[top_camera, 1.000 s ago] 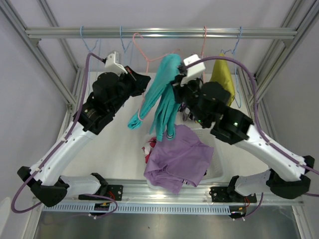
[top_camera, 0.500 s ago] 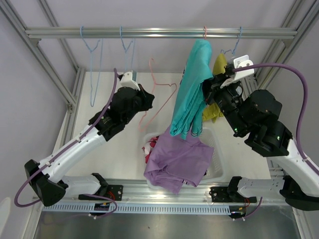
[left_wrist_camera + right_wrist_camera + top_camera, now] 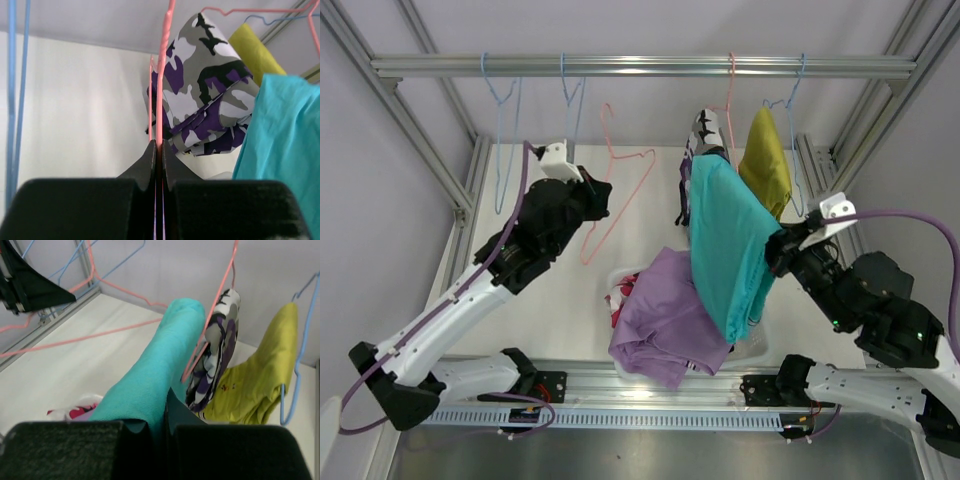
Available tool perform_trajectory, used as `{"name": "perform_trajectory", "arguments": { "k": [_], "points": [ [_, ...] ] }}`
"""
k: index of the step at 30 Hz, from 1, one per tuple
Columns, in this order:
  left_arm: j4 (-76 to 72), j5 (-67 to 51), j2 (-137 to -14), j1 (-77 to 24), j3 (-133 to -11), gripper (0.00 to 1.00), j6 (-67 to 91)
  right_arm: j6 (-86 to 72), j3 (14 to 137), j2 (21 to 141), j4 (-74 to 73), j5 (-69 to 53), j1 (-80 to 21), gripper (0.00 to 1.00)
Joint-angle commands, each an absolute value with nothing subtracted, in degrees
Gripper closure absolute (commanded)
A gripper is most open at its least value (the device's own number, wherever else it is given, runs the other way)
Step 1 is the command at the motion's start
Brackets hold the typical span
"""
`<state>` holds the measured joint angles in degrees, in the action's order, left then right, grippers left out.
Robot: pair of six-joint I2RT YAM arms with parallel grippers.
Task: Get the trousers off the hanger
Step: Remove the trousers from the hanger, then place the trousers in the bin.
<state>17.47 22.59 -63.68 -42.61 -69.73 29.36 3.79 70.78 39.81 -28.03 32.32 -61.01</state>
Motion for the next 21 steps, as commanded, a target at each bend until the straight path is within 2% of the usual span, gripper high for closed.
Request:
{"name": "perform_trajectory", "arguments": {
  "k": [1,8,13,18,21],
  "points": [
    [16.87,24.96,-60.38,-42.98,-72.42,1.0,25.93,0.71,70.58,34.73,-26.71,33.31,-61.08,1.0],
    [16.79,25.31,-57.22,-42.98,-69.79,1.0,25.23,-2.1,69.17,29.88,-31.46,30.86,-61.08,1.0],
    [16.17,26.01,-54.58,-42.98,-66.1,1.0,24.87,-6.06,62.16,31.72,-28.58,21.64,-61.17,1.0],
    [15.29,27.33,-51.77,-42.98,-63.2,0.99,23.82,-10.89,50.11,36.81,-15.23,14.95,-62.13,1.0],
    [15.29,28.74,-49.49,-42.98,-62.32,1.0,23.12,-12.21,45.27,46.01,-4.0,13.97,-65.64,1.0]
  ]
}}
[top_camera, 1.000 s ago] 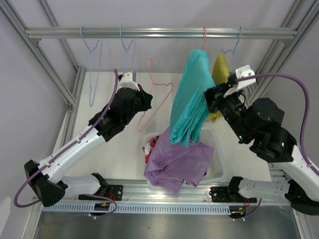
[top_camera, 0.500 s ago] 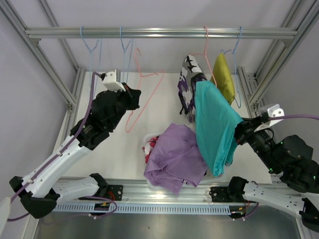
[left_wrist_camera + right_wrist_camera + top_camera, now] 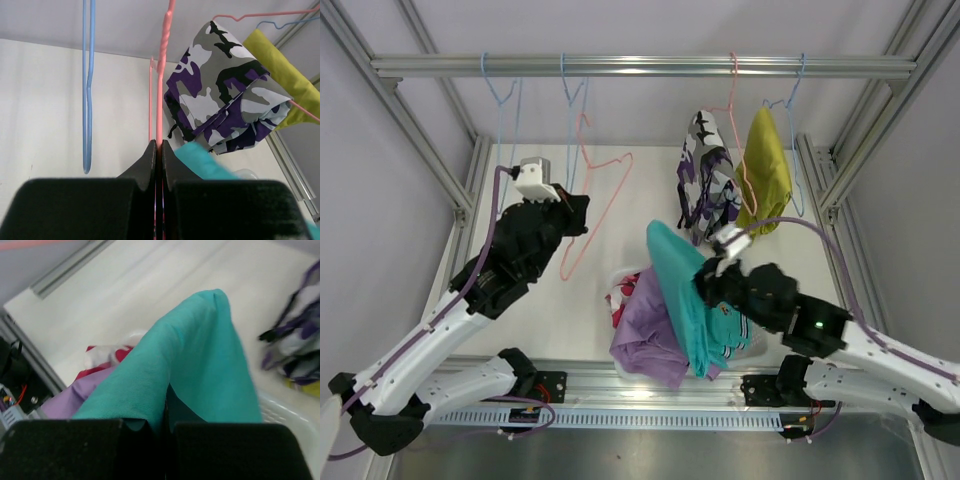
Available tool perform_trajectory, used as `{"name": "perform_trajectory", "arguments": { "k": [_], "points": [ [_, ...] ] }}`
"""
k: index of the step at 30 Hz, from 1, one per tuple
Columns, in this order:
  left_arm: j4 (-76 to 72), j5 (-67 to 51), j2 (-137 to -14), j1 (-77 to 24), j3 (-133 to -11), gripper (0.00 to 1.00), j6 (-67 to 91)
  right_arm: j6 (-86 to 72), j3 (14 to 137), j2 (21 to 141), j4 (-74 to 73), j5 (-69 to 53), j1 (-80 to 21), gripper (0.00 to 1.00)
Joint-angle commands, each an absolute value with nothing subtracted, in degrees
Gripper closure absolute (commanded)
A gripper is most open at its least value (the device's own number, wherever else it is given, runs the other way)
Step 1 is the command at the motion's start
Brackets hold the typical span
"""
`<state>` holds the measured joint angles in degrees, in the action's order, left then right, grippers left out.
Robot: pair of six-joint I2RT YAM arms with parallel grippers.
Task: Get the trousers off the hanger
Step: Place the trousers in the bin.
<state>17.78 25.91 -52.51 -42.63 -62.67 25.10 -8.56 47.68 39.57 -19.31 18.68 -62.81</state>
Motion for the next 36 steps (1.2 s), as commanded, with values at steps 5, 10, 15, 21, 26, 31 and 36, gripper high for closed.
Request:
{"name": "perform_trajectory", "arguments": {
  "k": [5,10,15,21,26,31,36],
  "points": [
    [15.03,29.35,-47.82,-42.98,-61.09,0.99,23.2,-12.48,49.2,62.81,5.7,13.36,-72.41,1.0],
    [15.2,29.53,-47.81,-42.98,-61.0,1.0,22.94,-13.62,54.84,76.8,9.75,13.88,-78.74,0.97],
    [15.12,29.88,-47.72,-42.98,-60.73,0.99,22.41,-17.49,52.66,81.3,11.95,15.03,-81.29,0.4],
    [15.2,29.44,-47.55,-42.98,-60.65,1.0,22.59,-18.28,50.36,74.38,7.83,17.23,-82.26,0.24],
    [15.21,29.71,-47.2,-42.89,-60.65,0.99,22.5,-17.14,51.59,66.11,1.5,19.86,-84.37,0.24],
    [14.94,30.23,-46.67,-42.98,-60.56,0.99,22.41,-14.77,51.86,58.63,-2.8,24.59,-84.46,0.26],
    [14.77,30.5,-46.23,-42.98,-60.56,0.99,22.15,-16.43,46.69,58.35,-1.94,25.14,-82.27,0.4]
  ]
}}
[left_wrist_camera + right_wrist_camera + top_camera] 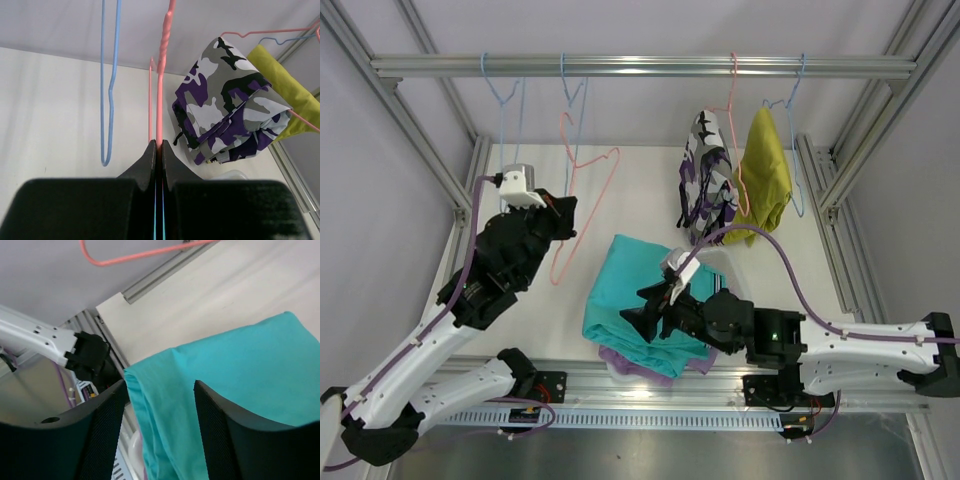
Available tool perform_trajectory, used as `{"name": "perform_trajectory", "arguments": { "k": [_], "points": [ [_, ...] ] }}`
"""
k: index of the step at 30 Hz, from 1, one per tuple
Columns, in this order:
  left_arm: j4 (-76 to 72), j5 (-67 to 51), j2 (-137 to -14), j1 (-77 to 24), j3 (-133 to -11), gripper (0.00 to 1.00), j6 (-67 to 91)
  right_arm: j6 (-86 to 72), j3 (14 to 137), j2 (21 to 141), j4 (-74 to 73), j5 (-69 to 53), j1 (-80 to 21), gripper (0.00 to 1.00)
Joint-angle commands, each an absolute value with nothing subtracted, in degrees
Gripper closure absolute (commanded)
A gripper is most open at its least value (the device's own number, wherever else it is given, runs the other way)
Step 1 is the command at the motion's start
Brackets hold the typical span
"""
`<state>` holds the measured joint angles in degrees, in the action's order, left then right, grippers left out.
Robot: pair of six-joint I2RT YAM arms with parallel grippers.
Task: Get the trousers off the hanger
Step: Place the trousers in the bin.
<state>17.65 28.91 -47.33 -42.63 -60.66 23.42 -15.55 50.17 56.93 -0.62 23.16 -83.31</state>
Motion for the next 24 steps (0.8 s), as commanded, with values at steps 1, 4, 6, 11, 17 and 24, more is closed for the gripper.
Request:
{"name": "perform_trajectory", "arguments": {
  "k": [1,4,6,11,17,24],
  "points": [
    [14.85,30.59,-46.06,-42.98,-60.56,0.99,22.06,-17.31,45.1,58.97,0.5,23.22,-80.53,0.41],
    [14.77,30.5,-45.79,-42.89,-60.56,0.99,22.15,-21.34,37.55,63.01,8.05,19.88,-77.27,0.41],
    [14.77,30.32,-45.79,-42.98,-60.47,1.0,21.97,-25.98,32.63,67.64,12.81,17.5,-75.77,0.41],
    [14.68,30.23,-45.53,-42.98,-60.56,0.99,21.89,-35.76,18.55,77.86,28.99,13.54,-75.41,0.41],
    [14.76,29.71,-45.62,-42.98,-60.56,1.0,22.06,-34.99,23.88,74.12,20.76,16.25,-77.87,0.38],
    [15.03,28.57,-45.79,-42.98,-61.26,0.99,21.27,-26.73,42.31,63.11,-2.43,22.4,-79.1,0.33]
  ]
}}
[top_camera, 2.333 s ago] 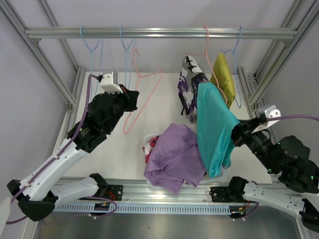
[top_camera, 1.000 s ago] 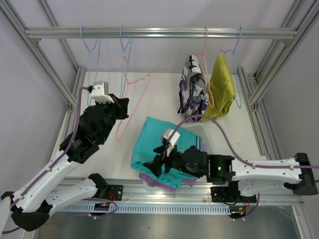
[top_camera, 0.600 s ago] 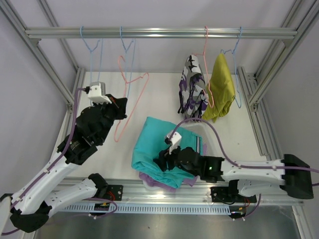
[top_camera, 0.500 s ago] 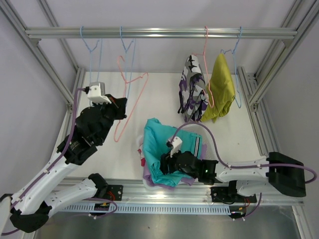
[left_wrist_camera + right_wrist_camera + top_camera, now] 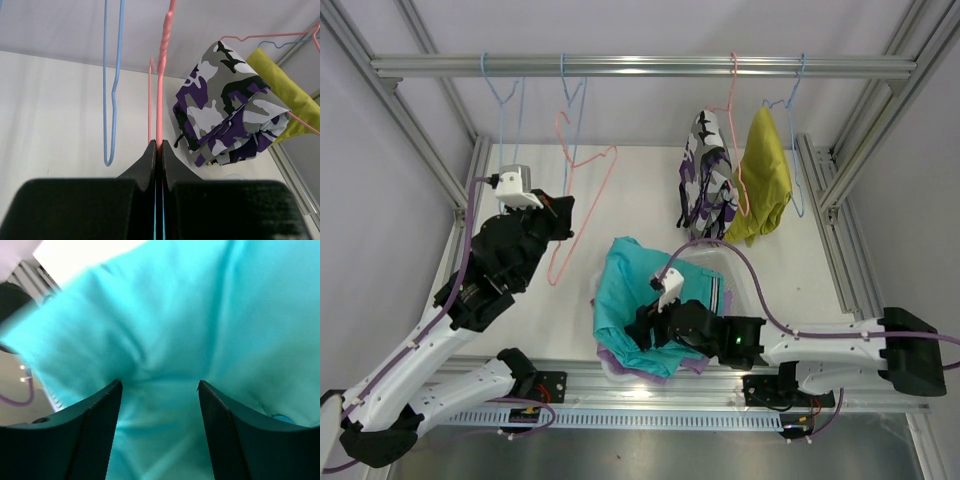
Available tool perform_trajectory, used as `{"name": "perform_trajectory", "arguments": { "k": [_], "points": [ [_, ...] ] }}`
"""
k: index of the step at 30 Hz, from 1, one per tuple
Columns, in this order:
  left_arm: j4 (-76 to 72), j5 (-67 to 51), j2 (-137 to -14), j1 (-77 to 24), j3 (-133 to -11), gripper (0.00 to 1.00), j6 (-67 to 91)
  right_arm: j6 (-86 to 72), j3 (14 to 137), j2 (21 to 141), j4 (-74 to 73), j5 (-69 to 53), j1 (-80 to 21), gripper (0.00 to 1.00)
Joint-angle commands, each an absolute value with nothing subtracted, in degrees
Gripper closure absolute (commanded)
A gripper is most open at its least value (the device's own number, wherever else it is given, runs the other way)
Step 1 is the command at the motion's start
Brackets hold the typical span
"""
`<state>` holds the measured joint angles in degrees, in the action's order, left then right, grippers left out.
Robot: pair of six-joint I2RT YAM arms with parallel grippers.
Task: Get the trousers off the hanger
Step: Place the trousers in the bin.
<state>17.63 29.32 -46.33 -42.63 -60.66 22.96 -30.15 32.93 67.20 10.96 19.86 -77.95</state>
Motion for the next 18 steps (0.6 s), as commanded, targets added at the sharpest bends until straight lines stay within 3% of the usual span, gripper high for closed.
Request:
{"name": "perform_trajectory", "arguments": {
  "k": [1,8,18],
  "points": [
    [15.2,28.22,-45.97,-42.98,-61.35,0.99,21.18,-25.76,44.97,62.41,-7.42,24.5,-79.36,0.32],
    [20.56,26.54,-48.07,-43.07,-66.7,0.99,20.74,-19.25,61.78,60.12,-20.82,29.97,-79.28,0.25],
    [27.16,21.62,-52.72,-43.42,-77.77,0.99,17.58,-19.42,59.95,49.4,-23.38,30.15,-80.07,0.24]
  ]
}}
